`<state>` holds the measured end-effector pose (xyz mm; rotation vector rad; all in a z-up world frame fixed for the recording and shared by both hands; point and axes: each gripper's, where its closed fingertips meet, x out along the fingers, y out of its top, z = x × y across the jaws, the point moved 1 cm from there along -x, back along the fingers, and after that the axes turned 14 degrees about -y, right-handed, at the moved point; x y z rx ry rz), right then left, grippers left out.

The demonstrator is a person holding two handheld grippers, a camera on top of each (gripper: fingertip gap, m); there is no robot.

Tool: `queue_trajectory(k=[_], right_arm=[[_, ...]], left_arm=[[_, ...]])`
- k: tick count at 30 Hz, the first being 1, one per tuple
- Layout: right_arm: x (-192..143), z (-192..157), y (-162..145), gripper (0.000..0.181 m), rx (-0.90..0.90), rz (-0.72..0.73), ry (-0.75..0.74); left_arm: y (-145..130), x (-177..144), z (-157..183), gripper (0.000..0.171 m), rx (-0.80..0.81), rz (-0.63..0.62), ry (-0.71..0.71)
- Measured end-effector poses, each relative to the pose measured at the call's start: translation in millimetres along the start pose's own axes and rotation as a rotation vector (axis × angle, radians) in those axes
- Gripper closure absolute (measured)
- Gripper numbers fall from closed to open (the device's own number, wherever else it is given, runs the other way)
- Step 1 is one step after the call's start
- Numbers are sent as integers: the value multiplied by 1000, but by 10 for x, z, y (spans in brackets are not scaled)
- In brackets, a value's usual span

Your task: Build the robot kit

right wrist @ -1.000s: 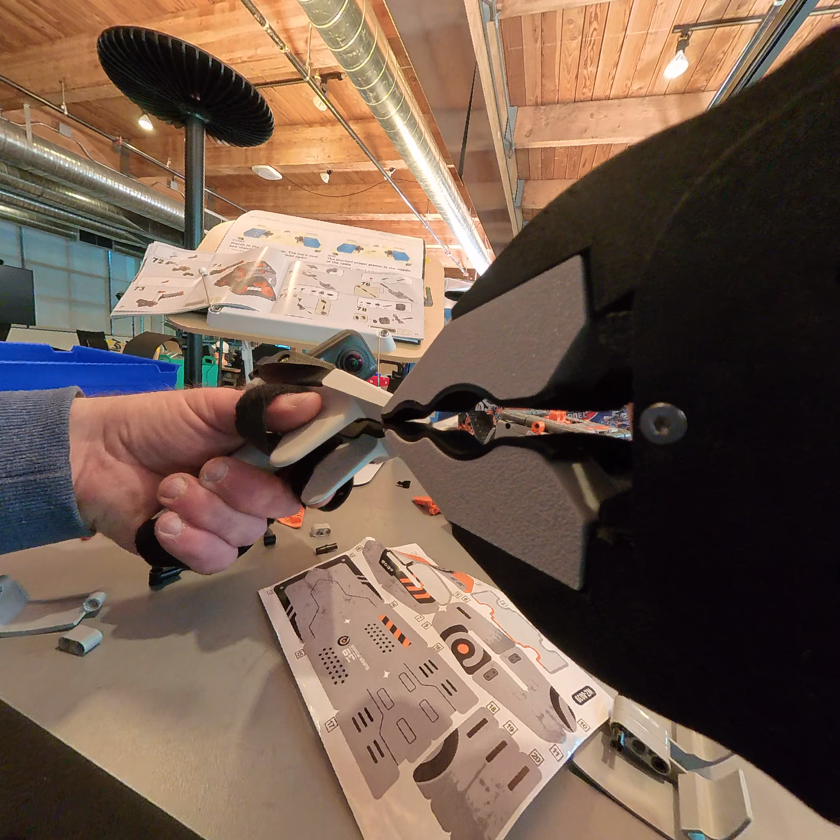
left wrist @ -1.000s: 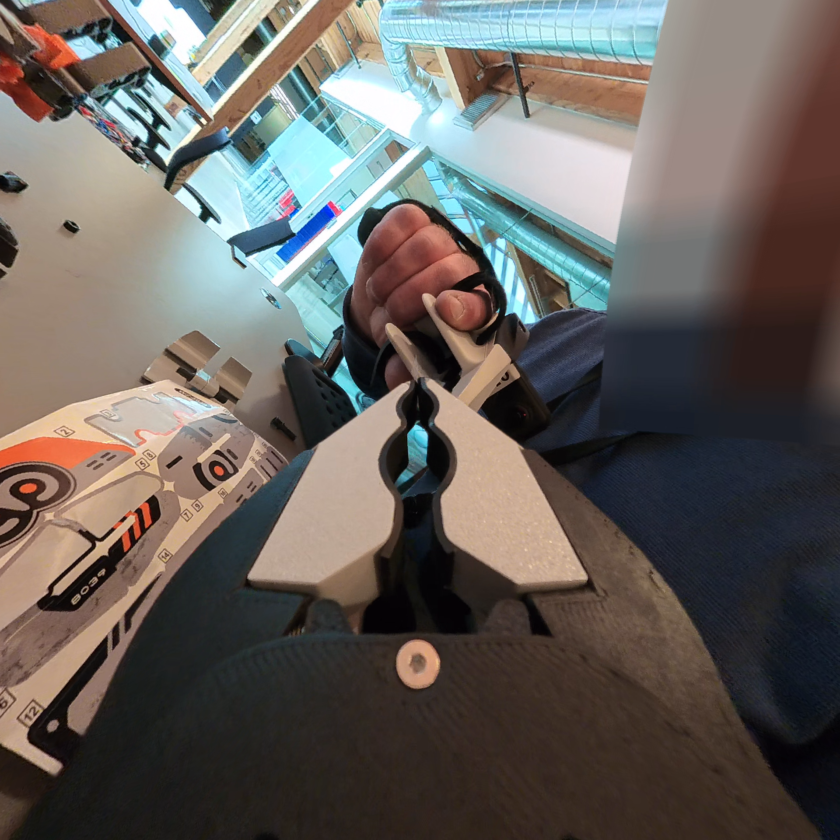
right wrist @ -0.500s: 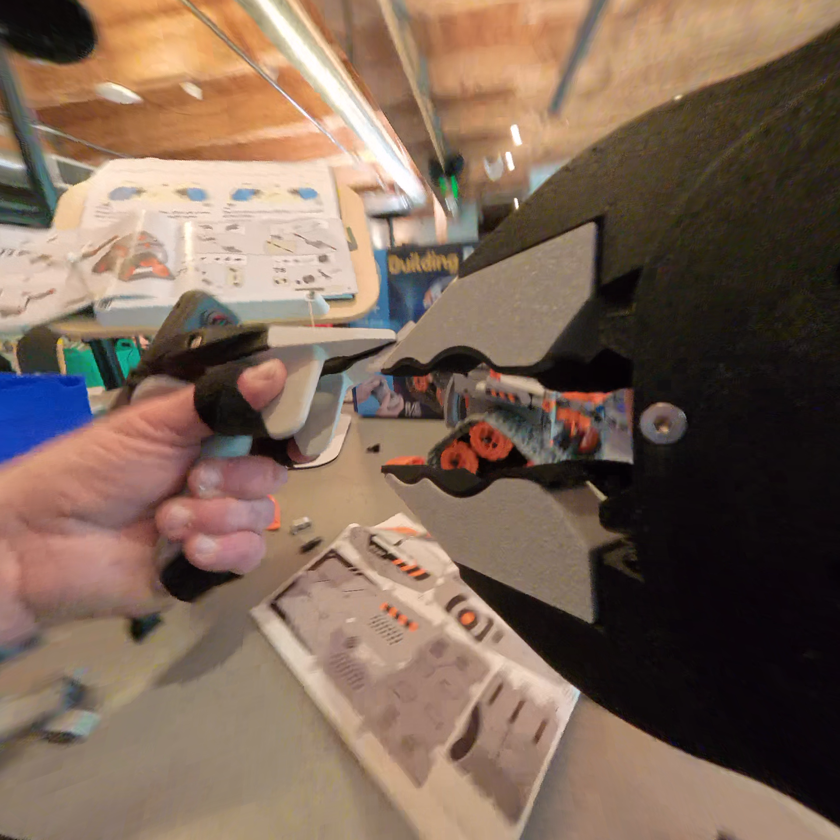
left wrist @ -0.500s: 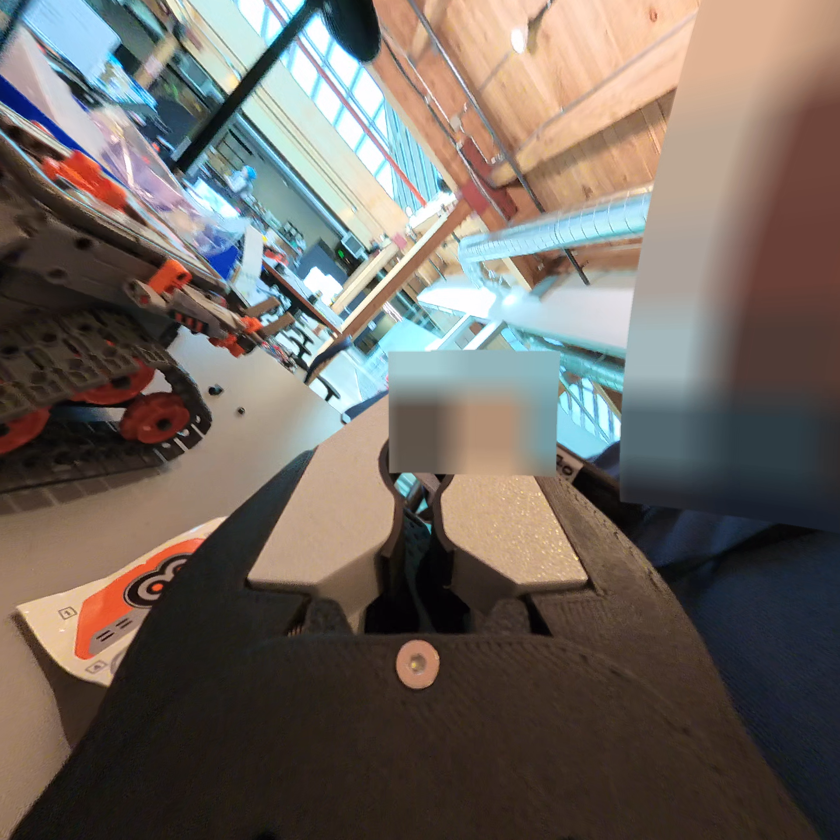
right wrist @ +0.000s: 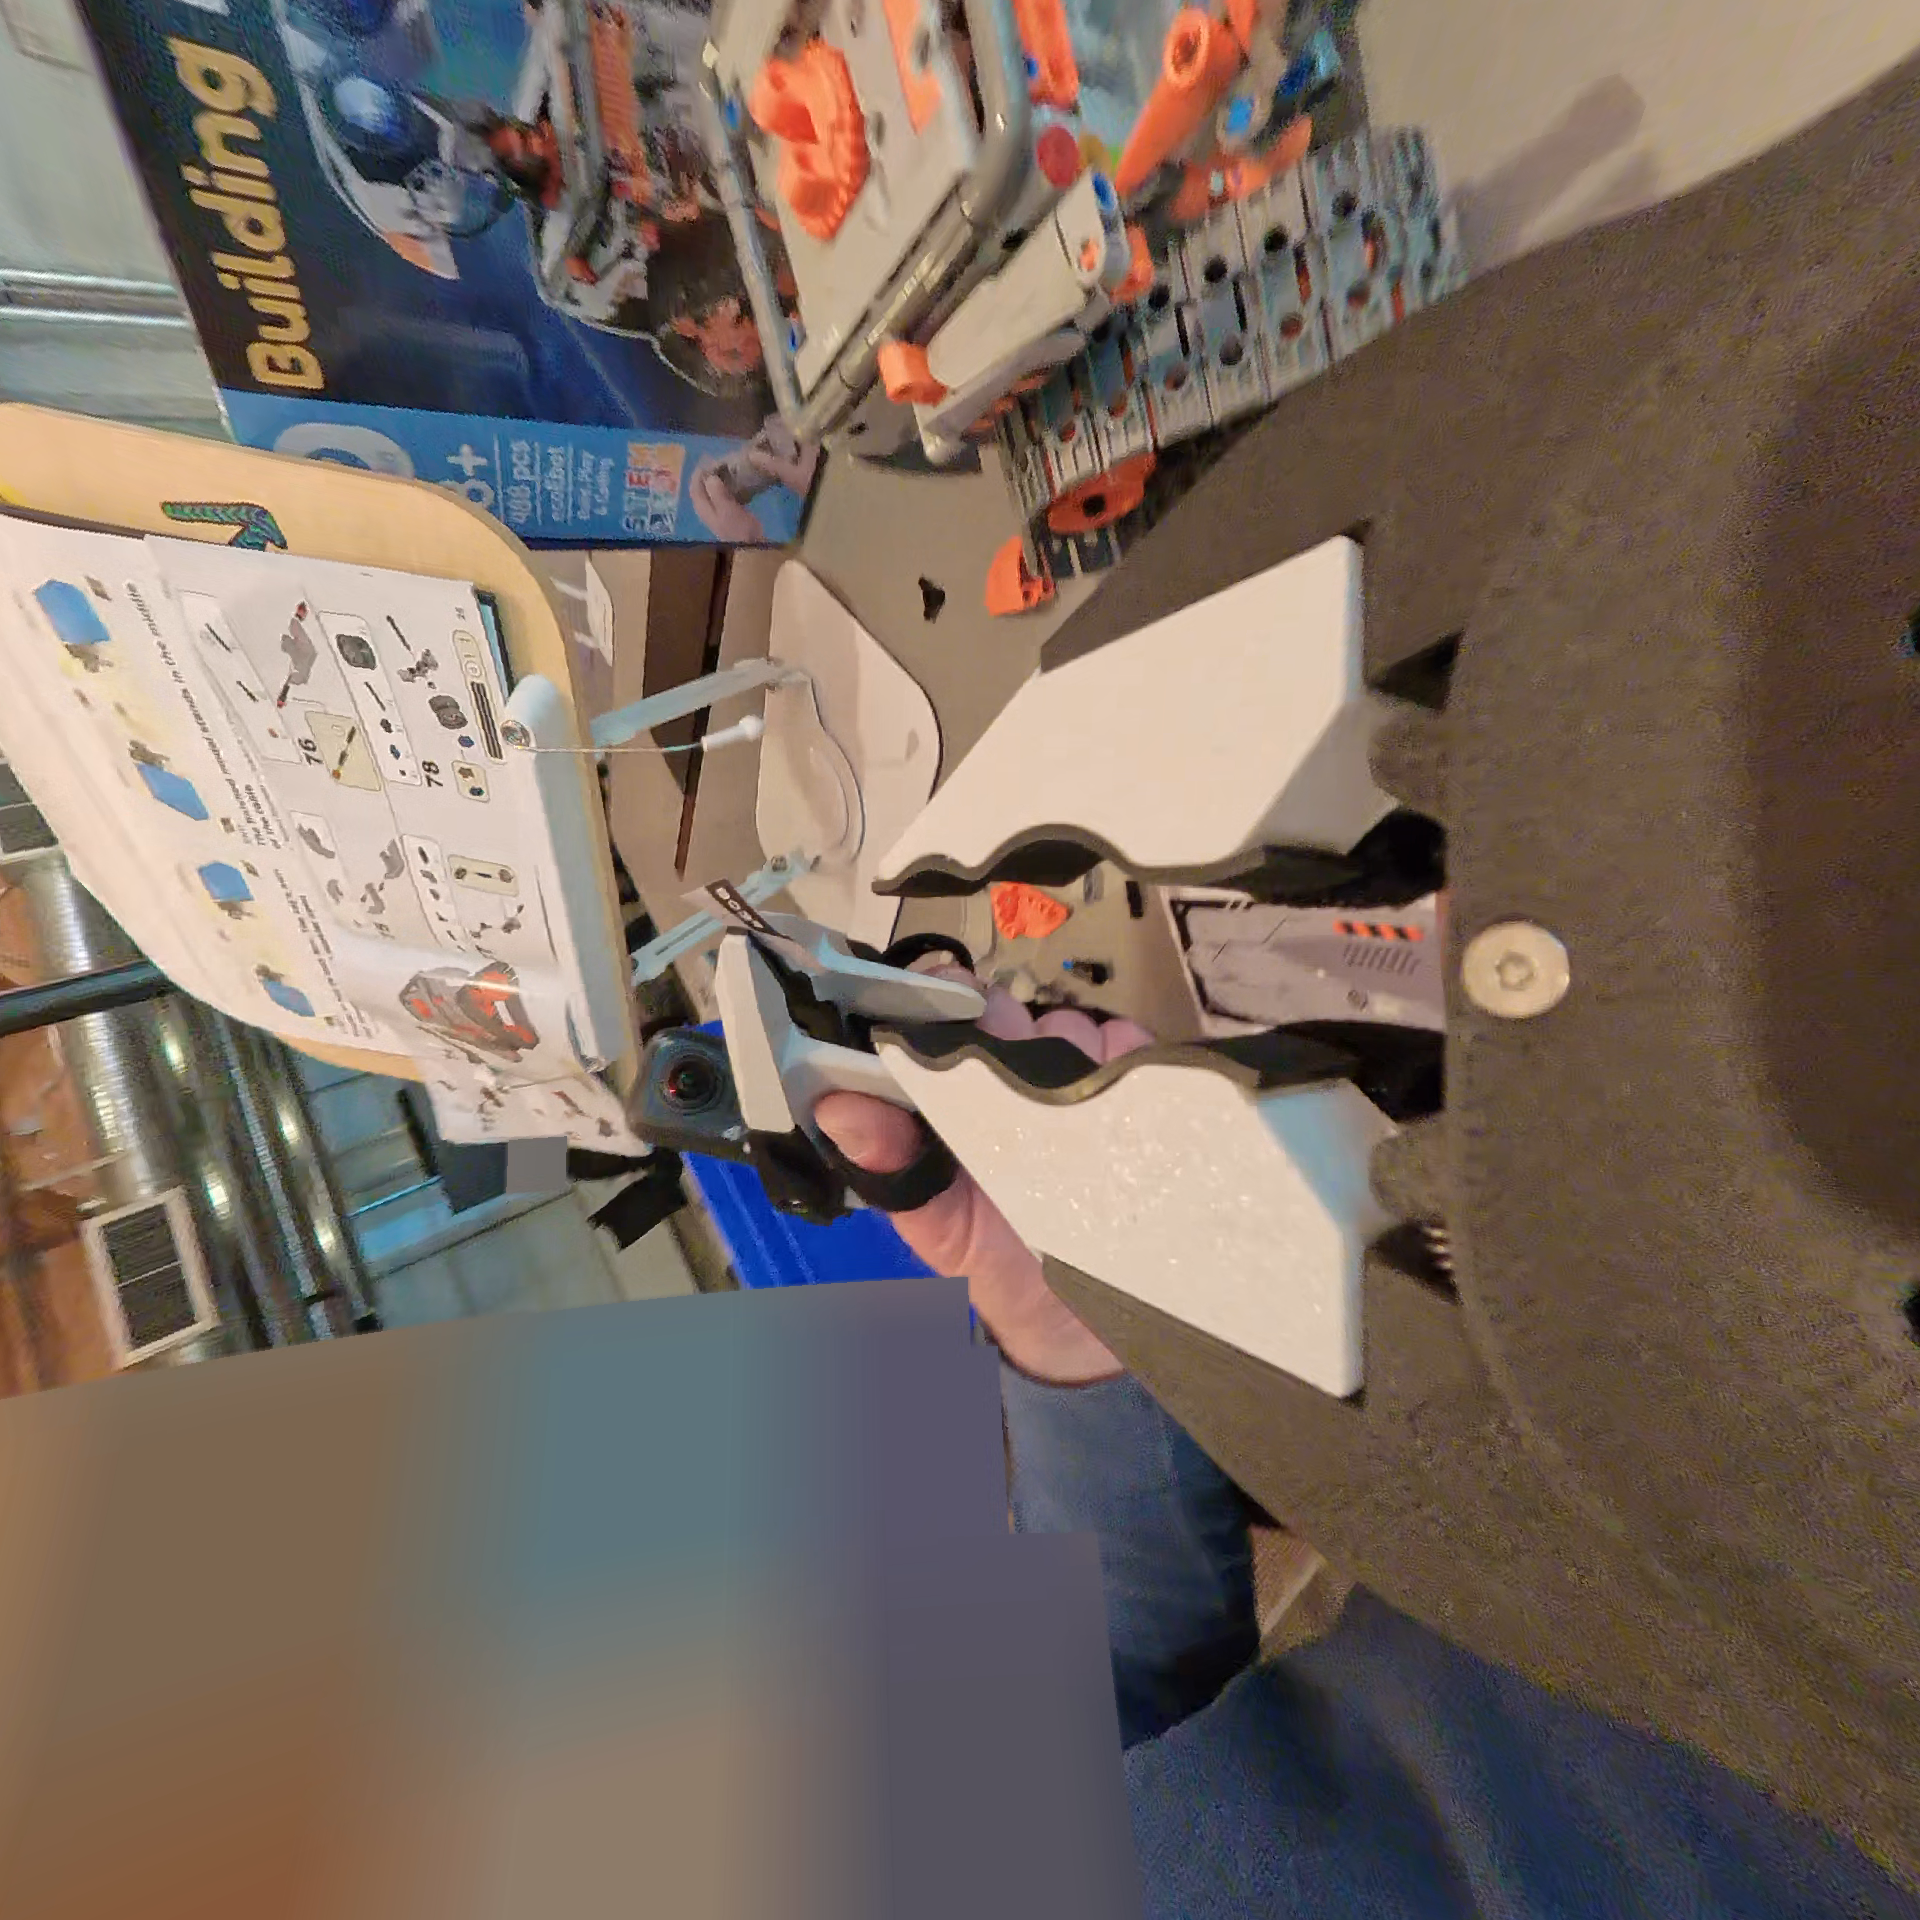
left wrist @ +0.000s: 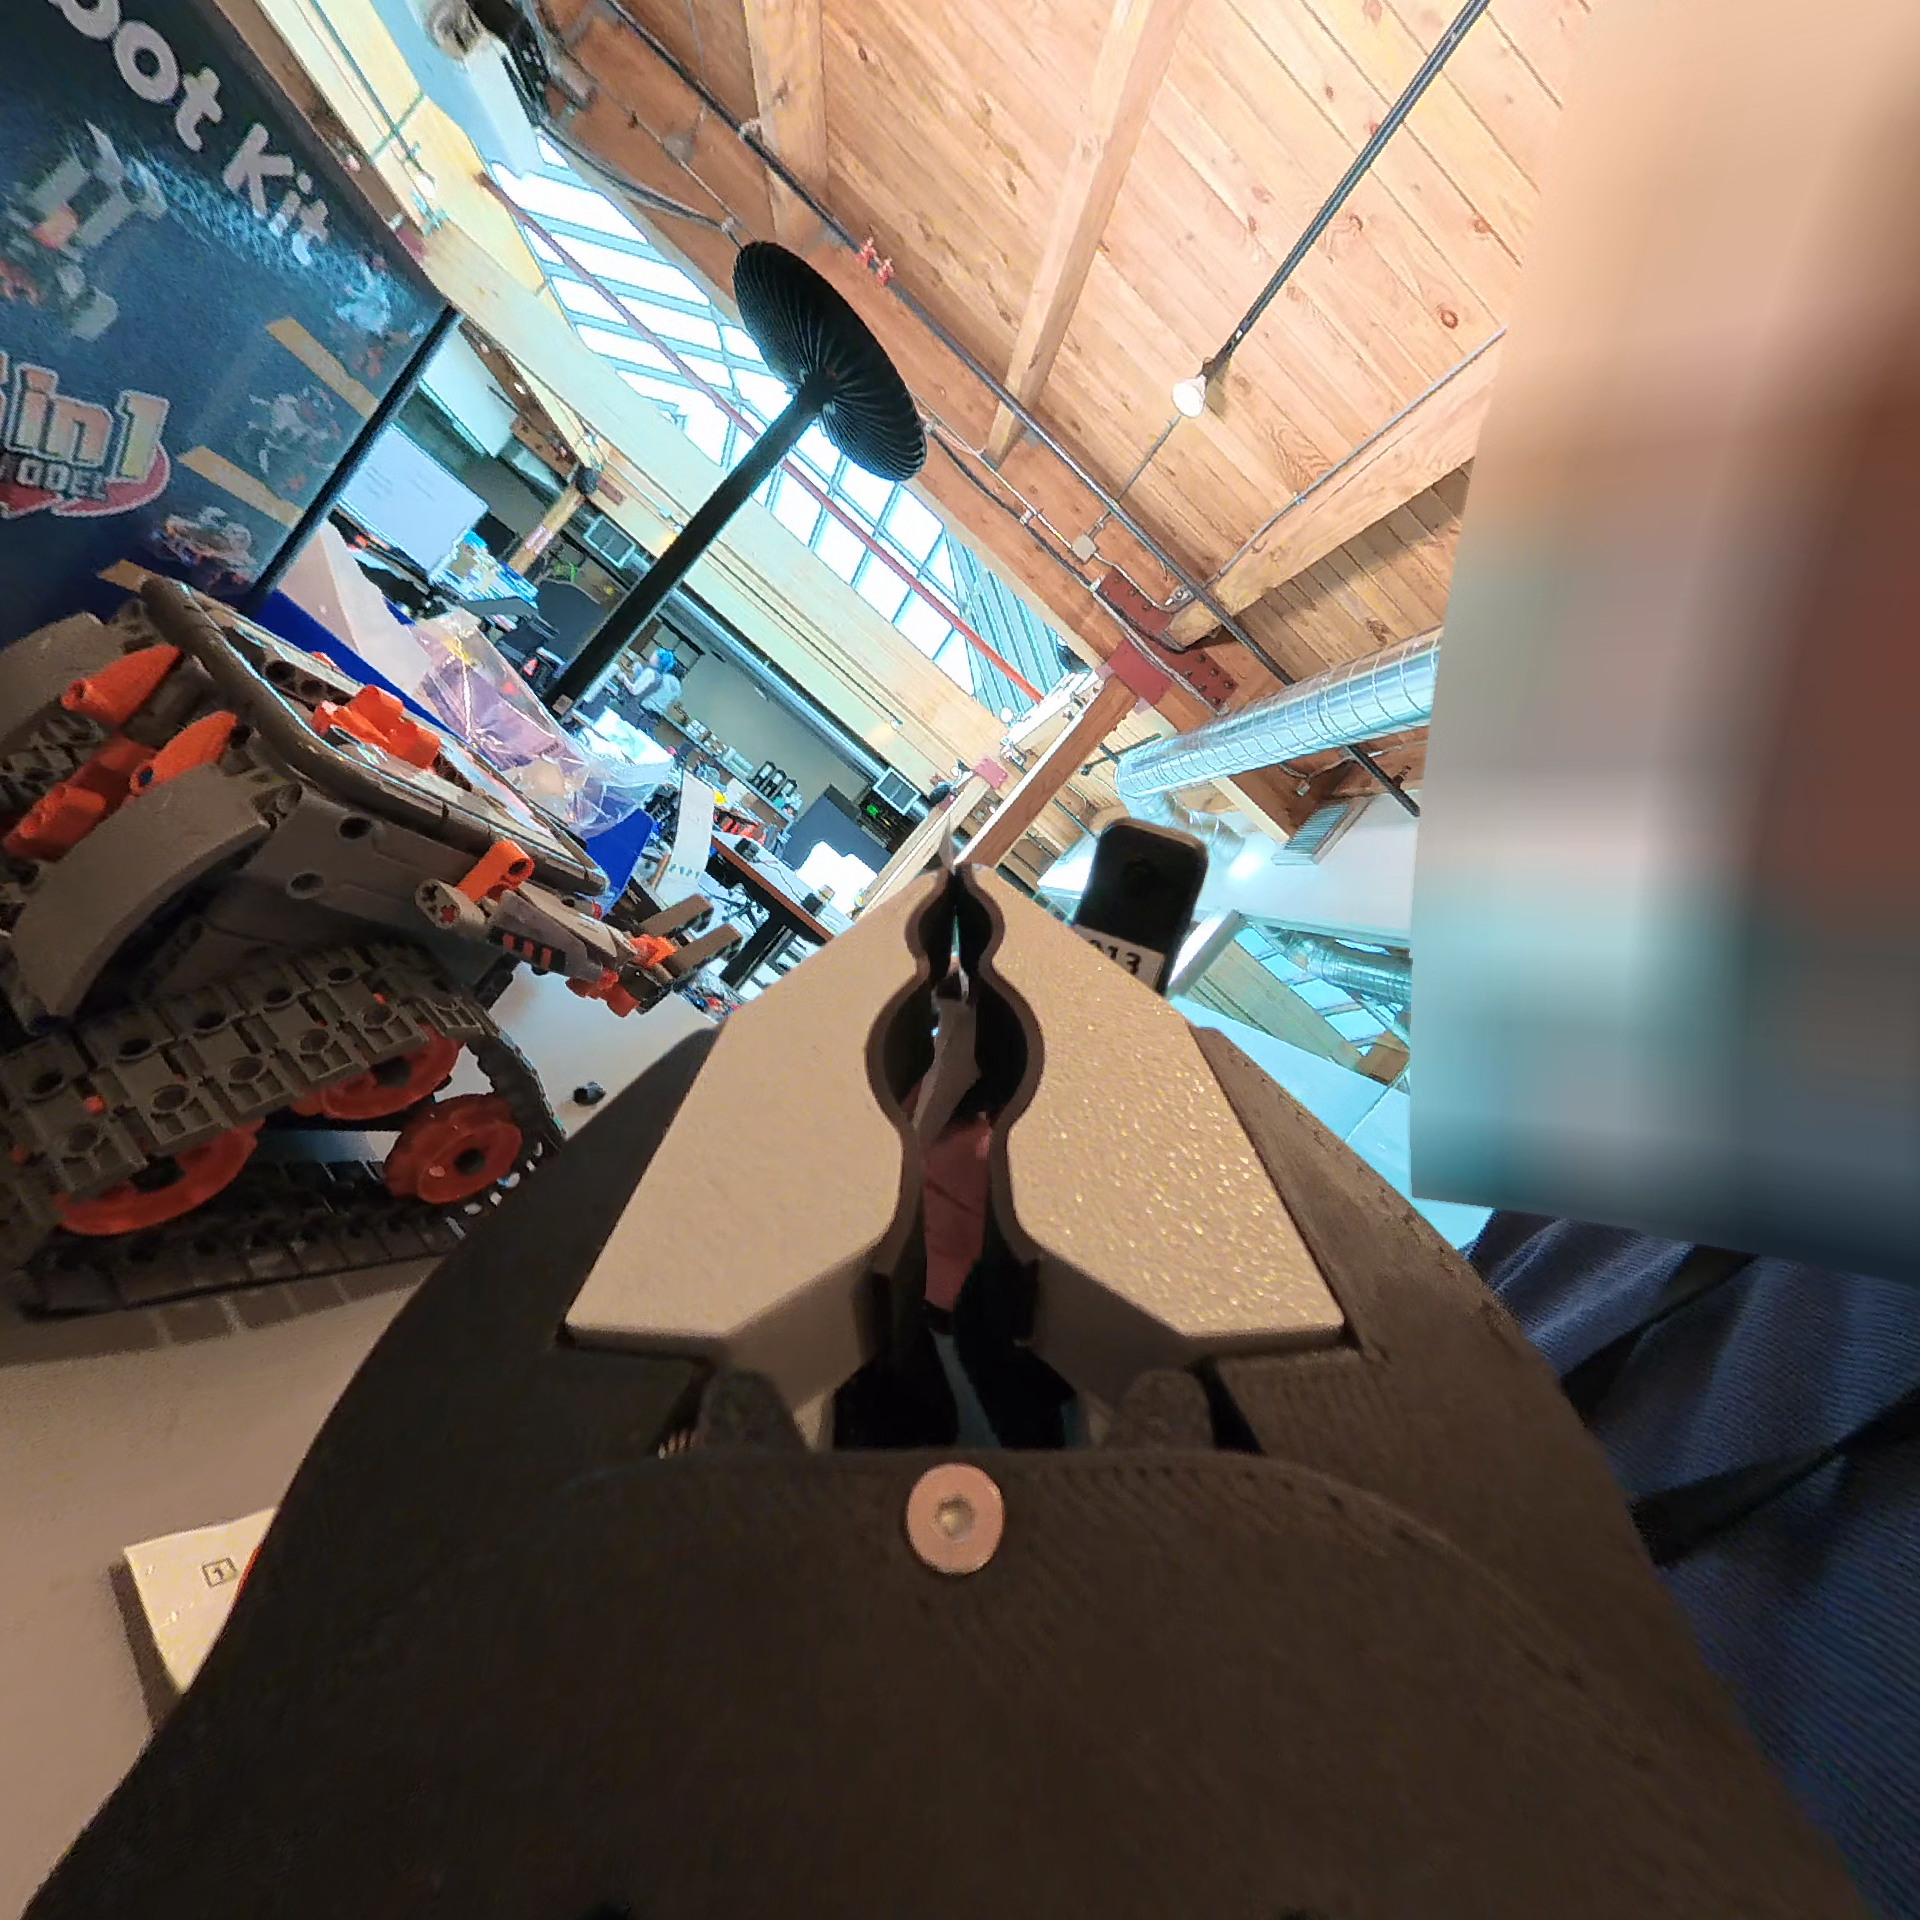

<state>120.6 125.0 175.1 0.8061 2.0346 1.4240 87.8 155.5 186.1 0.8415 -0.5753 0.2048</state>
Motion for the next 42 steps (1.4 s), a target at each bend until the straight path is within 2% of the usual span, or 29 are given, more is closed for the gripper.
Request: queue_trajectory(k=[5,12,18,39,40,42], right_arm=[[130,17,-26,160,188,17,39],[230,-54,-21,161,278,36,92],[232,-70,7,181,285,62,112],[64,61,39,181,224,28,120],[67,76,28,173,223,24,106],[68,55,14,169,231,27,112]], left_arm=[[26,11,14,171,50,23,20],[-25,47,28,171,58,31,16],[-31,57,45,171,62,35,5],[-12,19,-11,171,31,28,2],[-11,21,-8,171,36,29,4],[-18,41,9,171,40,35,-3]])
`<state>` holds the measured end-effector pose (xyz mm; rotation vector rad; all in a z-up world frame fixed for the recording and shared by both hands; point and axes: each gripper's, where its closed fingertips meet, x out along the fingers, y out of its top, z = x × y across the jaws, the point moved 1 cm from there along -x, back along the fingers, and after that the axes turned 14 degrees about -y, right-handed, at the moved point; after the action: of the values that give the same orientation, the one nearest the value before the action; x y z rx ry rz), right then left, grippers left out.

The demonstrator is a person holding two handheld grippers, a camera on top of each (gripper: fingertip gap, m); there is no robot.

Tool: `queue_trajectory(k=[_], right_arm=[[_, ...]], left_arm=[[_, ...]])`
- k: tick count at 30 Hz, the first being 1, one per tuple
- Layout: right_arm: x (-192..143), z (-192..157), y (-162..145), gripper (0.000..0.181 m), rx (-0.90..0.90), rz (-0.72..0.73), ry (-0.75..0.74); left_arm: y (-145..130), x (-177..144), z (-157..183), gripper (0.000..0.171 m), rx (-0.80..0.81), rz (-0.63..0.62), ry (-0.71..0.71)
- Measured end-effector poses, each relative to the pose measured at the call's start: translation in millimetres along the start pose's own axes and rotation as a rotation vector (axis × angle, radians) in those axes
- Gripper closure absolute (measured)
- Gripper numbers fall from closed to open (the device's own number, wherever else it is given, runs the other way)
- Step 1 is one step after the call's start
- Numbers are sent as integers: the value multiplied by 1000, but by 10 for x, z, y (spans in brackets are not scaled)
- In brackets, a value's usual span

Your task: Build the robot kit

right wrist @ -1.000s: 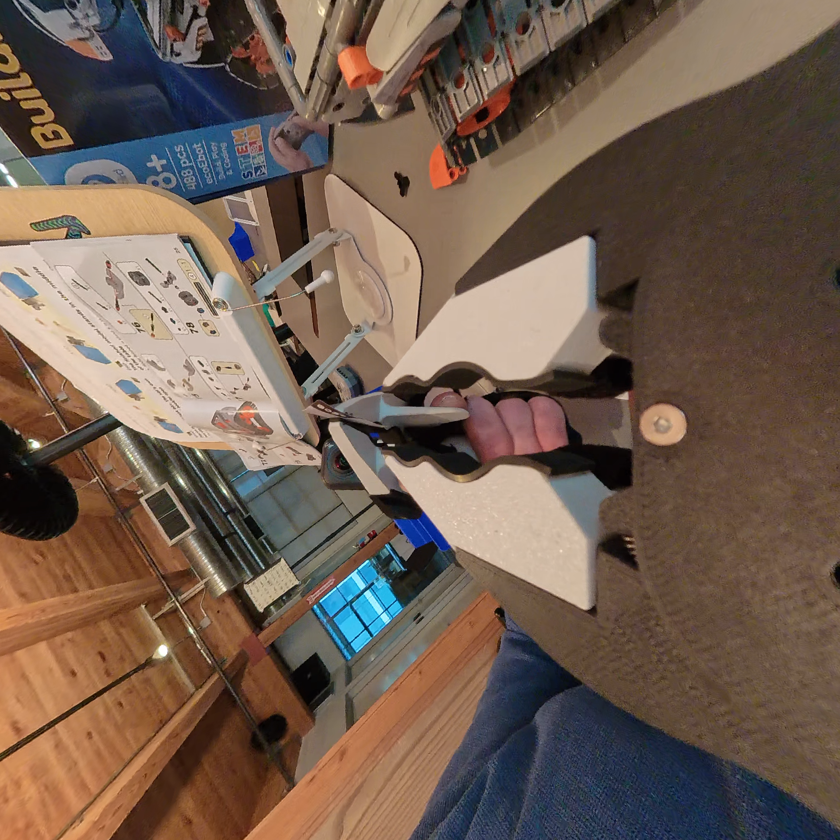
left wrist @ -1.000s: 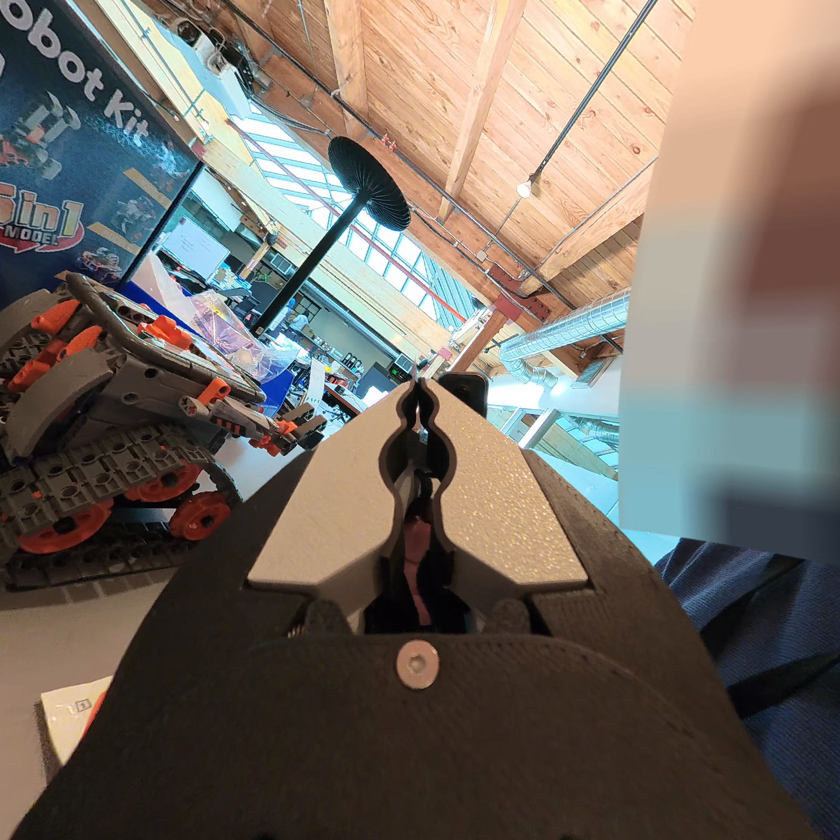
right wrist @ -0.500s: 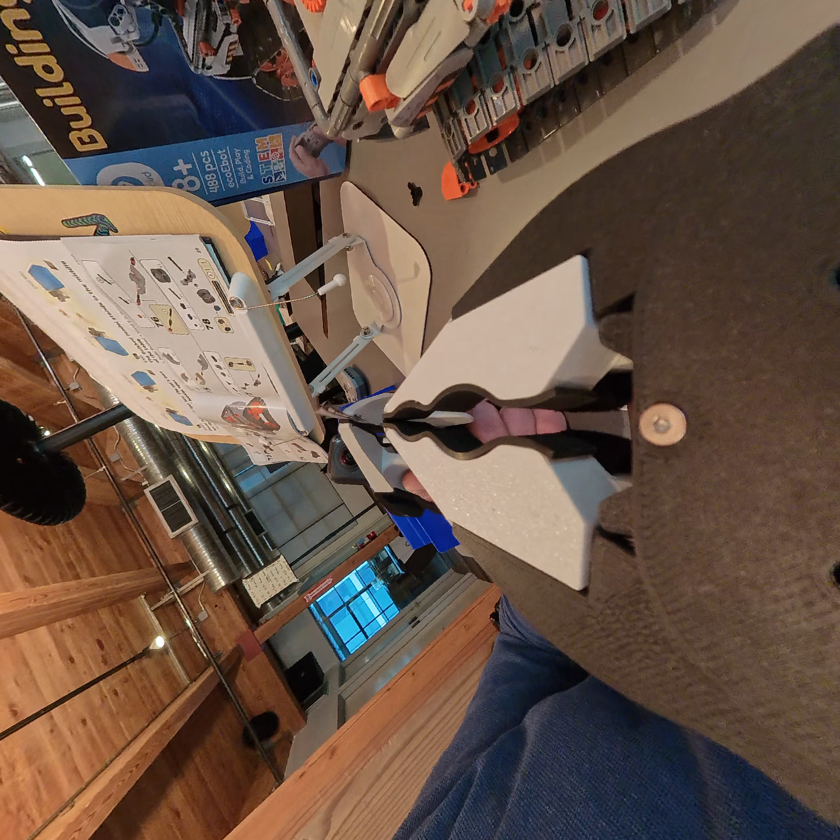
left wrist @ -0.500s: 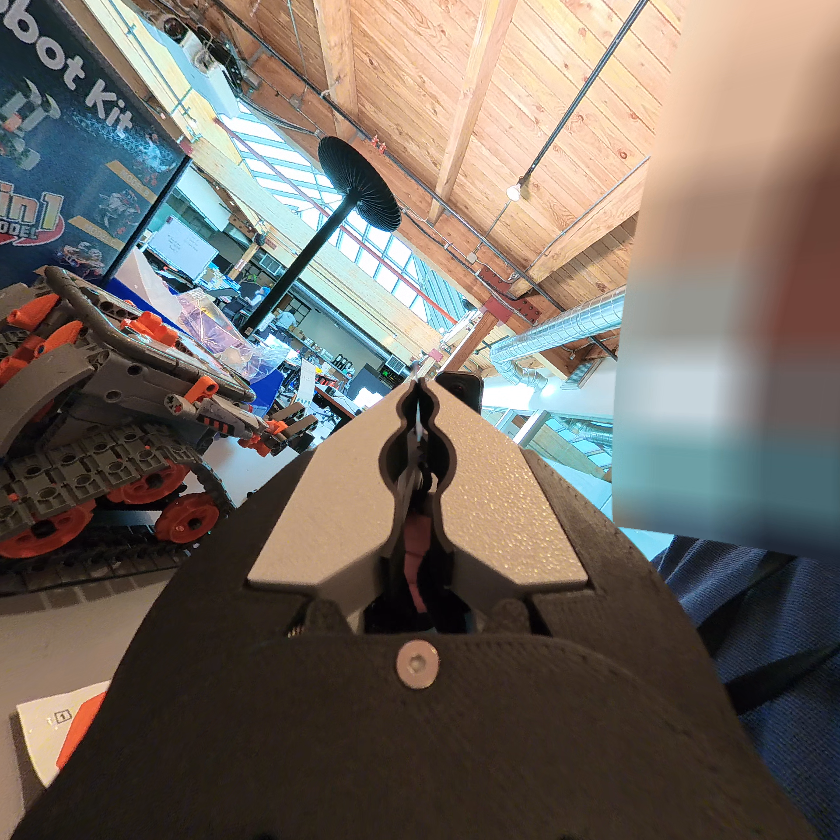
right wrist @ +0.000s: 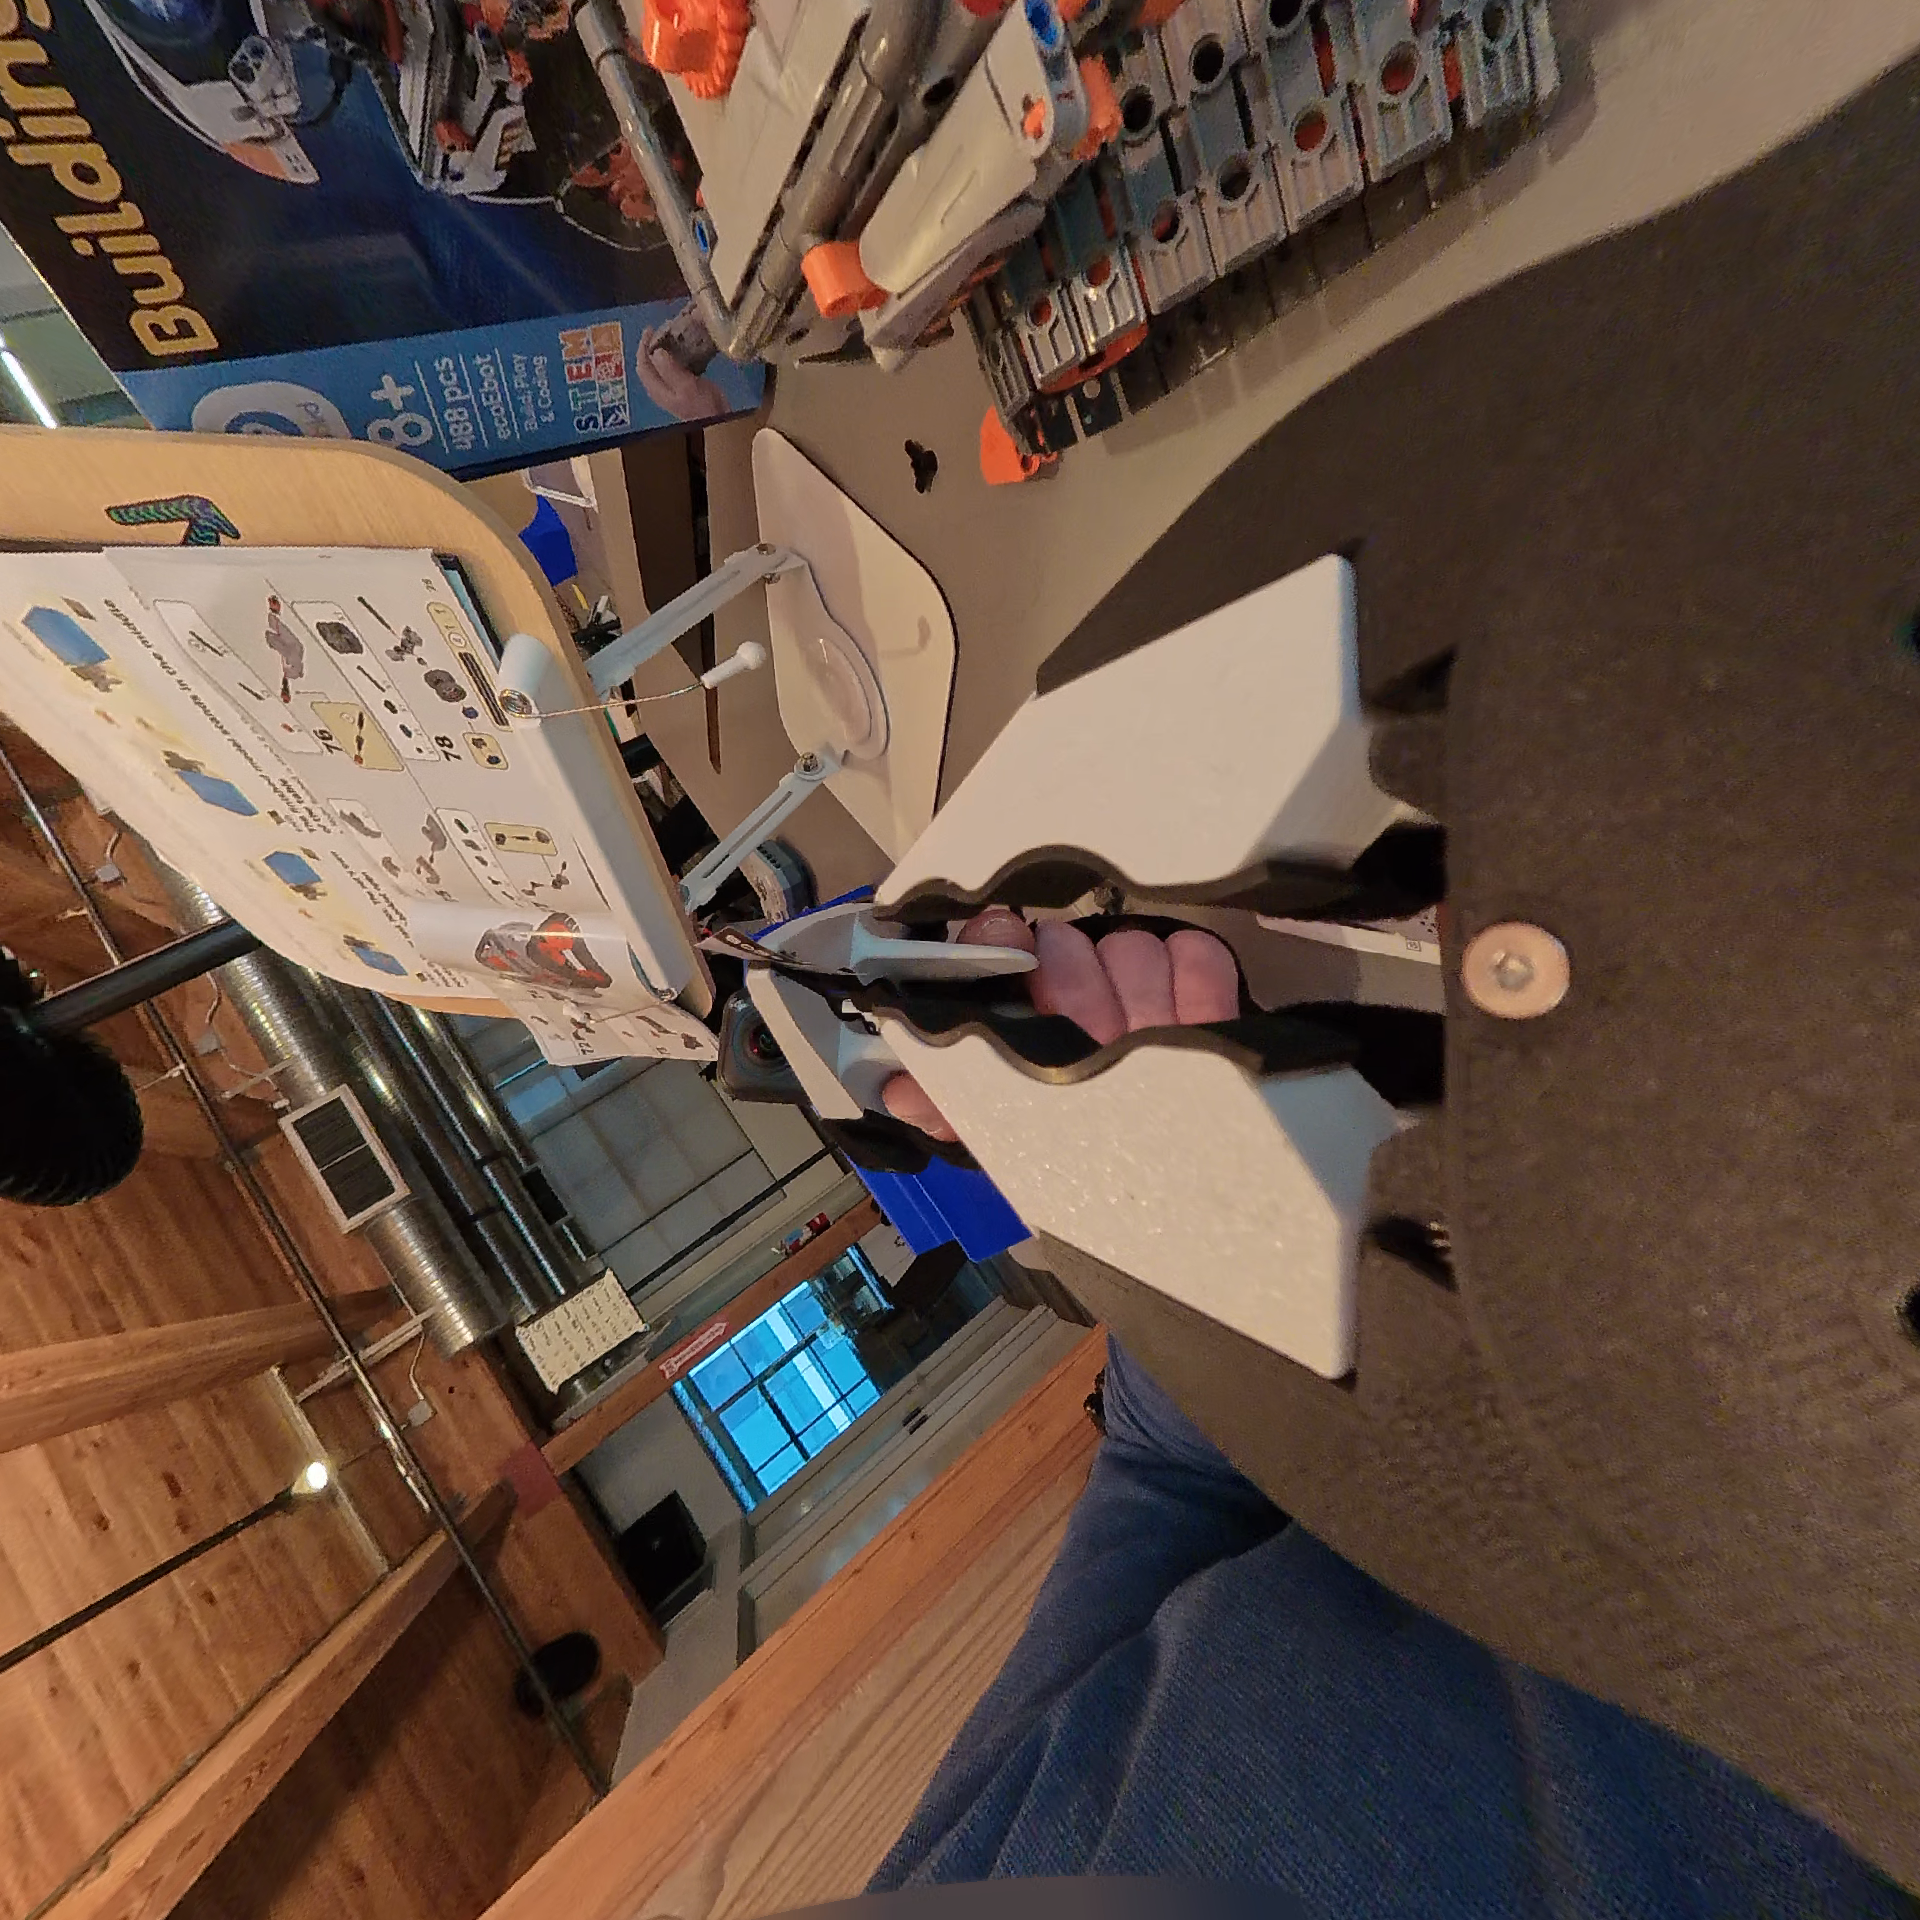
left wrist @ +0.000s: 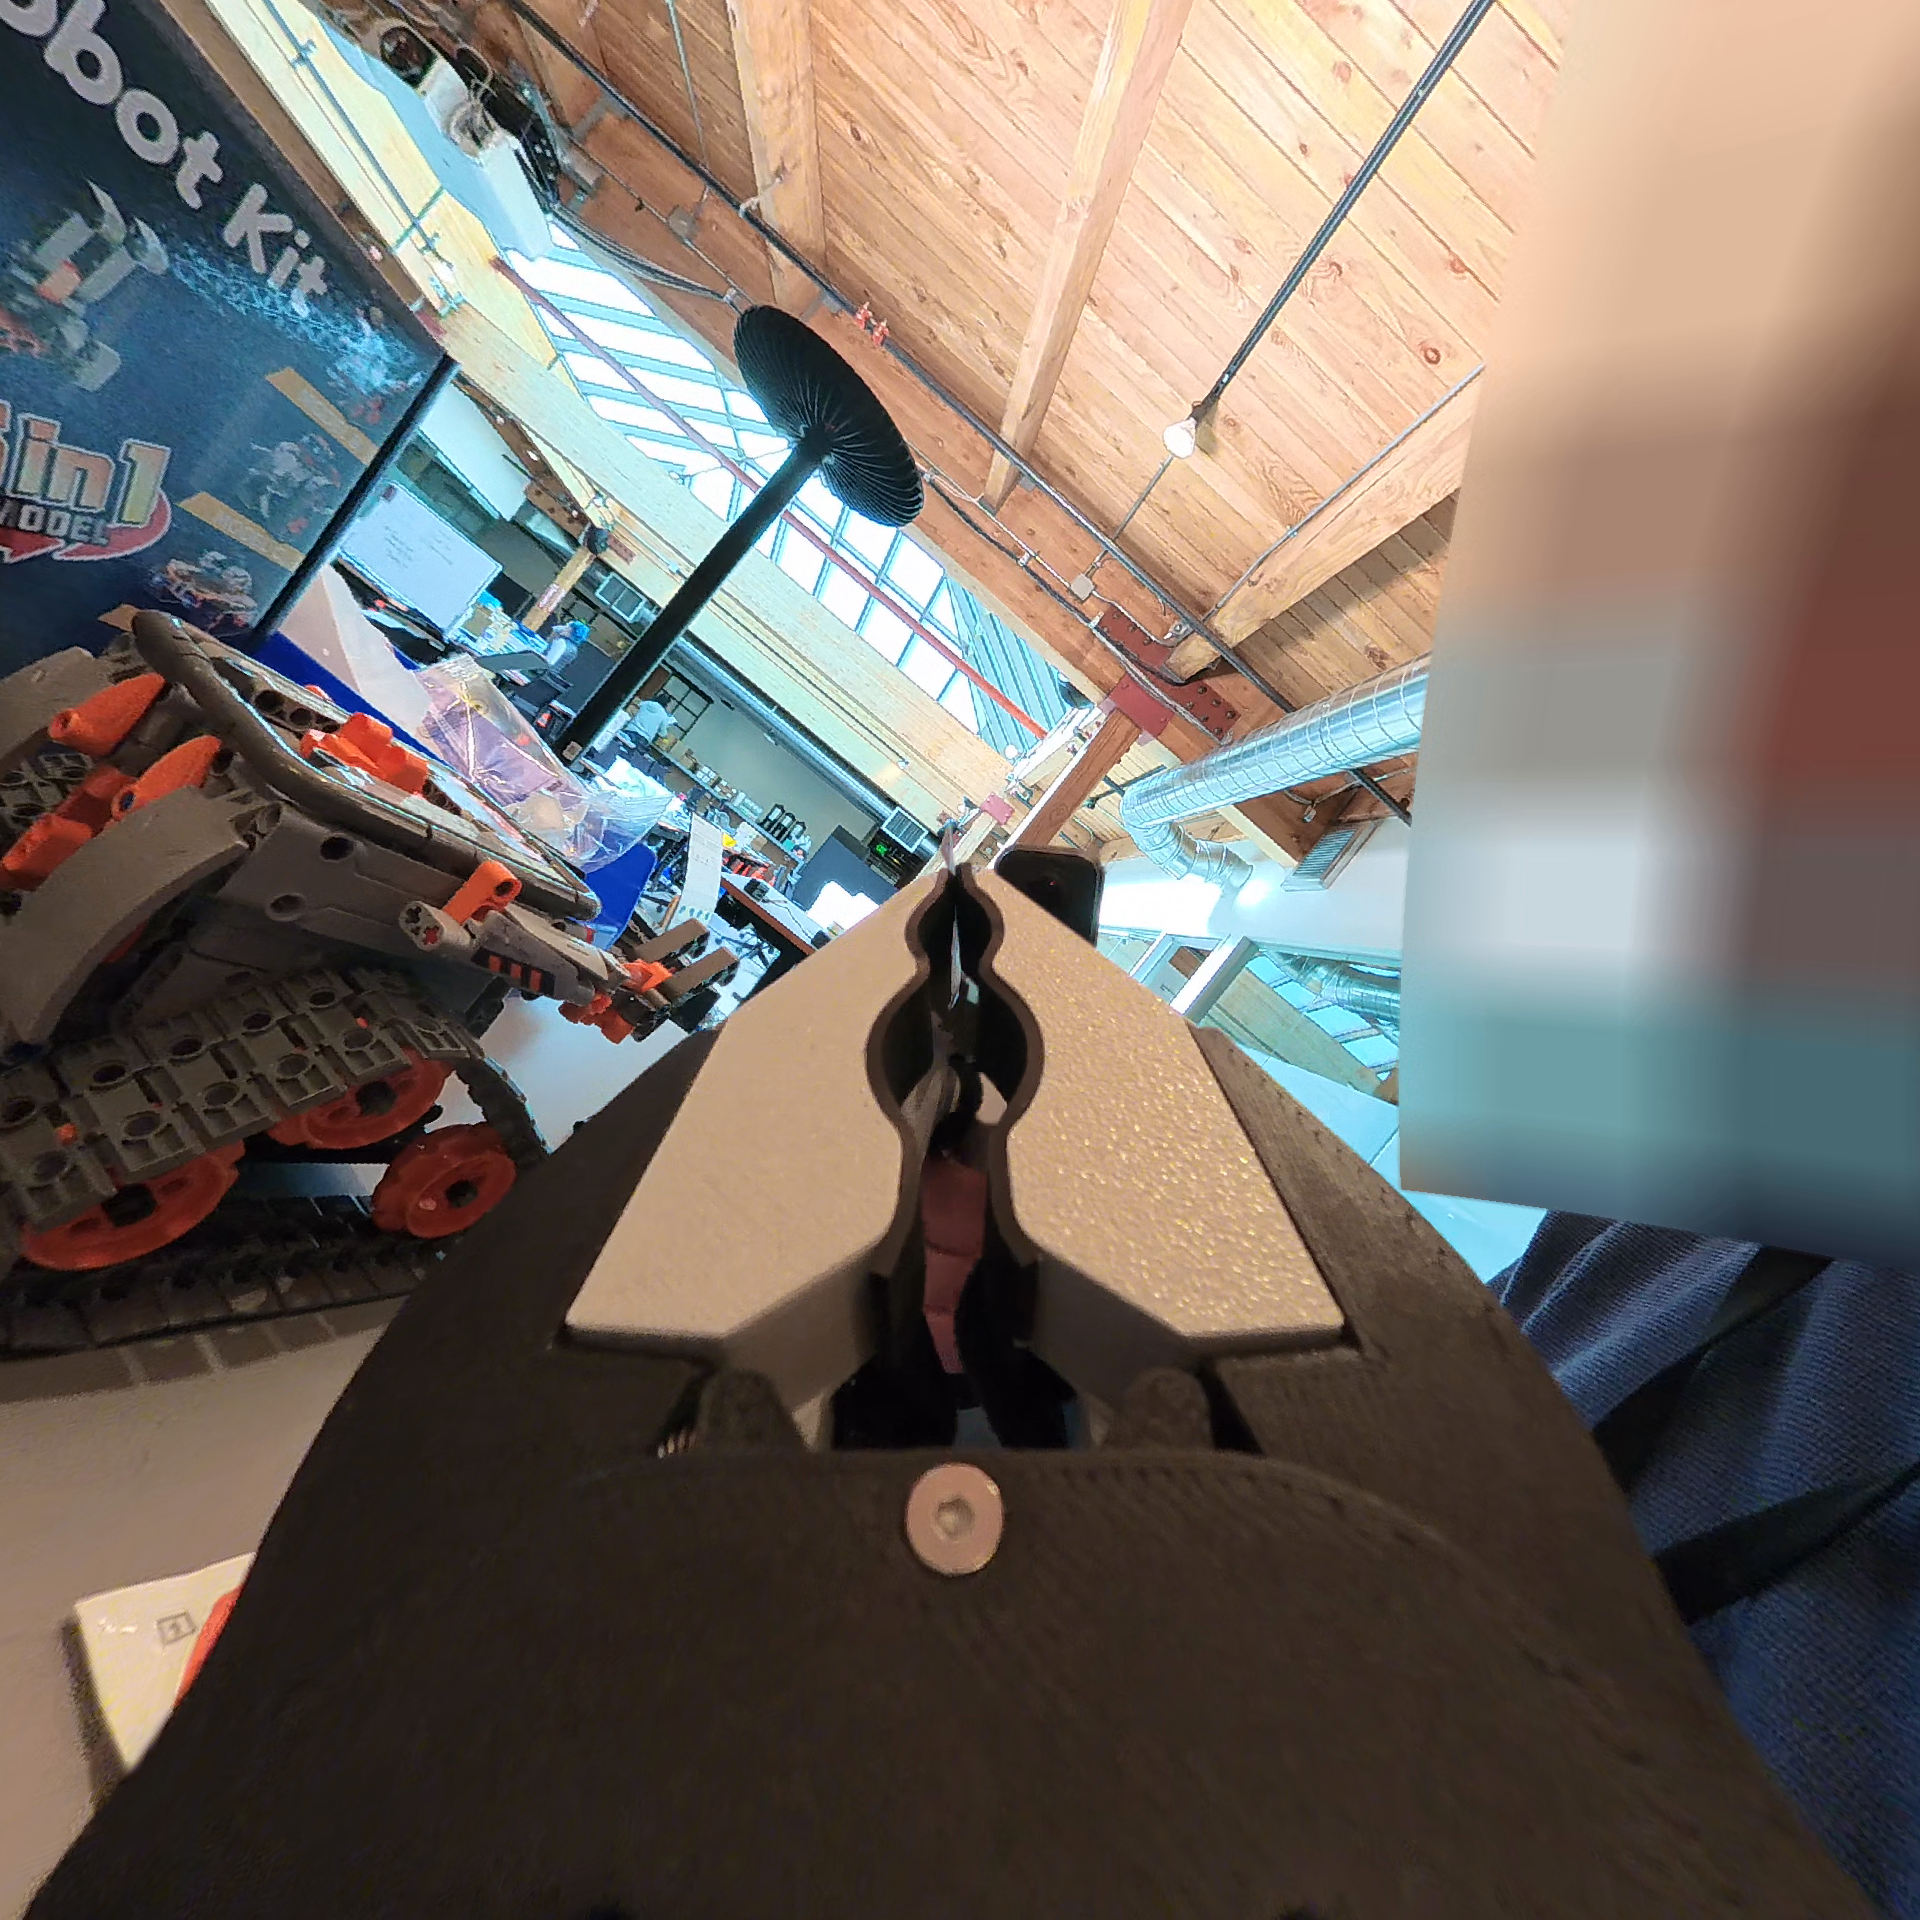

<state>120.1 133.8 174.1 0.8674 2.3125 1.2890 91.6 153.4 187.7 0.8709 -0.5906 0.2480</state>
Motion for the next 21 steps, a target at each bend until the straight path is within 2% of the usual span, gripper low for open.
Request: queue_trajectory(k=[12,17,21], right_arm=[[67,-59,-8,167,51,46,1],[57,-71,26,180,59,66,8],[45,-68,28,181,46,60,2]], left_arm=[[-116,126,33,171,7,13,-2],[-123,157,48,171,9,13,-10],[-129,162,49,171,11,12,-13]])
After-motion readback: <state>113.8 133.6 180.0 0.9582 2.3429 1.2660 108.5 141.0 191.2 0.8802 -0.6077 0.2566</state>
